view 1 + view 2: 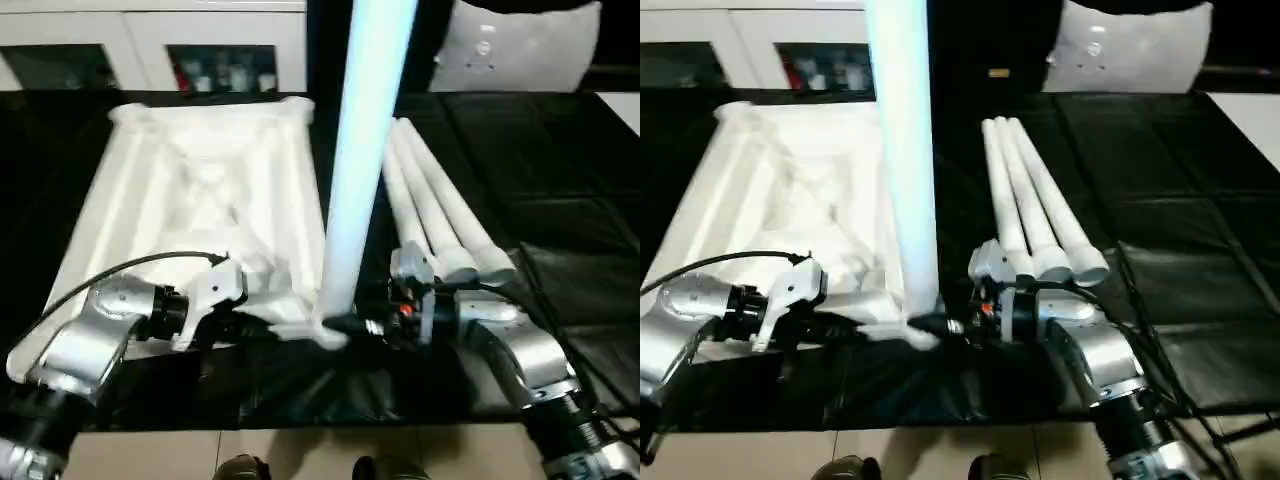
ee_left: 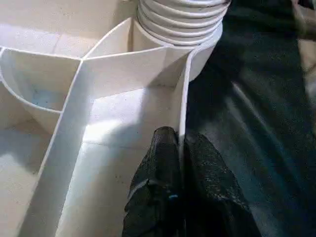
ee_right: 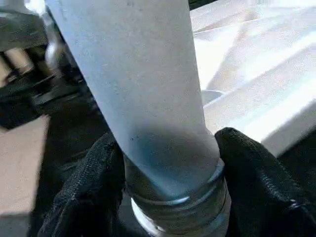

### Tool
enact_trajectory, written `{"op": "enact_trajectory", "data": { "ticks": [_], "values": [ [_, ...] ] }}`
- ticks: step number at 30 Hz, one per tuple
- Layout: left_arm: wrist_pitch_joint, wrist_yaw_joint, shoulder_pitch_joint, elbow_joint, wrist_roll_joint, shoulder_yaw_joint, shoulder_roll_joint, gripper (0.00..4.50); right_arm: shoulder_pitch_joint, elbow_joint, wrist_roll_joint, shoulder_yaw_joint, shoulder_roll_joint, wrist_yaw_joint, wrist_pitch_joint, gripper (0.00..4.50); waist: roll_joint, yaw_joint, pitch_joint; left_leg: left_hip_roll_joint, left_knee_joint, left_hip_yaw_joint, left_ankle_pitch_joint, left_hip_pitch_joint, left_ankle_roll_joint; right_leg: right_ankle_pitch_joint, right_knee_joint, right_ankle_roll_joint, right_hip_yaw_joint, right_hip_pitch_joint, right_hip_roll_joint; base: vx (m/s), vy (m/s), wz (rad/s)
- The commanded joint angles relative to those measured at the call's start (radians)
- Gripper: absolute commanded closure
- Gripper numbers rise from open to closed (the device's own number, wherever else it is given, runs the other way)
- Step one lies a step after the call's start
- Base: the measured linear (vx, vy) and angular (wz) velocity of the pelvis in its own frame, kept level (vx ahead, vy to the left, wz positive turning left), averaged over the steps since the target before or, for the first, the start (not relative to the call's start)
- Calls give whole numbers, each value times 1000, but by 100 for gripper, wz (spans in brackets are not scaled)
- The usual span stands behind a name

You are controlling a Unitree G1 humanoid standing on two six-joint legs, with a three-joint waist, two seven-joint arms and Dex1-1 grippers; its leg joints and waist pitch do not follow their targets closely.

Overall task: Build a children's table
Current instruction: Rotate leg to tighten

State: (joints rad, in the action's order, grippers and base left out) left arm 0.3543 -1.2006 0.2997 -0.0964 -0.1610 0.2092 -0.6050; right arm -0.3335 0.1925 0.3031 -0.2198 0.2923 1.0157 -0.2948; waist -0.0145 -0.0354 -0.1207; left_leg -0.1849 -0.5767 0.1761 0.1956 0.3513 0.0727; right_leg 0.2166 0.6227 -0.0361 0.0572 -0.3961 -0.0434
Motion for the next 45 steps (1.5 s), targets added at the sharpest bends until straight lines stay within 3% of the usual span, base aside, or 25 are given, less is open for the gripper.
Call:
{"op": "enact_trajectory", "data": {
  "ticks": [1, 2, 4, 8, 9, 11, 13, 16, 17, 22, 23, 25, 30, 36, 38, 40, 44, 45],
  "values": [
    [57, 97, -40, 98, -114, -75, 66, 450, 44, 72, -77, -35, -29, -105, -66, 192, 1, -3, 37, -49, 79, -27, 218, 6, -36, 402, -105, -163, -69, 38, -104, 0, 0, 0],
    [77, 138, -63, 136, -114, -89, 83, 450, 44, 79, -83, -31, -51, -143, -68, 192, 2, 3, 32, -47, 82, -28, 197, 14, -45, 391, -108, -163, -66, 40, -103, 0, 0, 0],
    [113, 222, -96, 194, -95, -108, 119, 450, 34, 98, -94, -21, -99, -222, -75, 192, 6, 11, 40, -44, 78, -25, 156, 13, -53, 333, -102, -165, -65, 42, -97, 0, 0, 0],
    [216, 425, -142, 320, -39, -140, 245, 450, -1, 155, -107, 23, -225, -425, -85, 192, 7, 33, 43, -38, 74, -20, 74, 13, -82, 206, -99, -191, -64, 42, -91, 0, 0, 0],
    [246, 478, -145, 346, -20, -143, 282, 450, -12, 172, -101, 45, -261, -484, -92, 192, 10, 34, 44, -37, 74, -20, 55, 15, -92, 165, -95, -199, -63, 45, -90, 0, 0, 0],
    [273, 528, -148, 371, -4, -143, 318, 450, -21, 188, -95, 66, -294, -542, -94, 192, 5, 38, 44, -38, 72, -19, 35, 15, -100, 110, -92, -218, -63, 45, -90, 0, 0, 0],
    [333, 700, -141, 440, 67, -115, 448, 450, -42, 235, -90, 114, -385, -696, -76, 193, 15, 39, 48, -42, 71, -17, 15, 14, -108, 55, -86, -229, -65, 48, -90, 0, 0, 0],
    [358, 765, -132, 463, 97, -94, 480, 450, -47, 248, -98, 126, -416, -736, -69, 193, 11, 36, 45, -43, 70, -17, 14, 15, -120, 28, -84, -229, -63, 49, -90, 0, 0, 0],
    [374, 778, -126, 471, 107, -79, 488, 450, -48, 252, -105, 130, -430, -754, -68, 193, 16, 34, 42, -42, 70, -16, 31, 13, -124, 34, -87, -221, -63, 46, -89, 0, 0, 0],
    [376, 762, -128, 461, 142, -57, 454, 450, -52, 261, -116, 133, -448, -777, -61, 193, 15, 33, 37, -43, 77, -19, 109, 10, -82, 160, -98, -171, -62, 41, -91, 0, 0, 0],
    [385, 760, -128, 465, 144, -59, 454, 450, -53, 261, -117, 139, -451, -781, -54, 193, 16, 34, 39, -43, 77, -20, 106, 10, -75, 146, -96, -168, -63, 42, -91, 0, 0, 0],
    [399, 763, -126, 467, 143, -67, 447, 450, -55, 258, -115, 153, -452, -787, -42, 137, 15, 34, 42, -42, 76, -20, 92, 12, -72, 108, -92, -173, -64, 45, -90, 0, 0, 0],
    [401, 700, -106, 433, 111, -86, 367, 450, -56, 208, -81, 186, -423, -753, -21, 92, 13, 31, 46, -40, 72, -19, 62, 11, -84, 28, -84, -193, -65, 48, -90, 0, 0, 0],
    [350, 584, -97, 363, 85, -100, 267, 450, -25, 92, -66, 169, -337, -621, 16, 45, 9, 21, 57, -40, 63, -19, -12, 7, -113, -141, -65, -232, -63, 54, -87, 0, 0, 0],
    [332, 563, -94, 345, 84, -99, 249, 450, -16, 66, -61, 161, -312, -582, 24, 34, 8, 14, 56, -42, 62, -18, 7, 7, -119, -121, -67, -240, -62, 54, -88, 0, 0, 0],
    [275, 491, -83, 300, 74, -82, 187, 450, 10, -7, -46, 131, -229, -460, 33, 7, 9, 6, 55, -42, 63, -20, 21, 6, -116, -86, -70, -233, -61, 55, -89, 0, 0, 0],
    [248, 442, -74, 275, 63, -71, 149, 450, 19, -41, -38, 120, -175, -396, 32, 7, 9, 2, 54, -44, 65, -18, 58, 5, -98, -5, -75, -231, -62, 52, -91, 0, 0, 0],
    [212, 384, -65, 250, 54, -59, 116, 450, 20, -68, -32, 109, -123, -329, 28, 7, 8, 0, 55, -43, 65, -19, 64, 5, -96, 10, -77, -230, -62, 53, -92, 0, 0, 0]
  ]
}}
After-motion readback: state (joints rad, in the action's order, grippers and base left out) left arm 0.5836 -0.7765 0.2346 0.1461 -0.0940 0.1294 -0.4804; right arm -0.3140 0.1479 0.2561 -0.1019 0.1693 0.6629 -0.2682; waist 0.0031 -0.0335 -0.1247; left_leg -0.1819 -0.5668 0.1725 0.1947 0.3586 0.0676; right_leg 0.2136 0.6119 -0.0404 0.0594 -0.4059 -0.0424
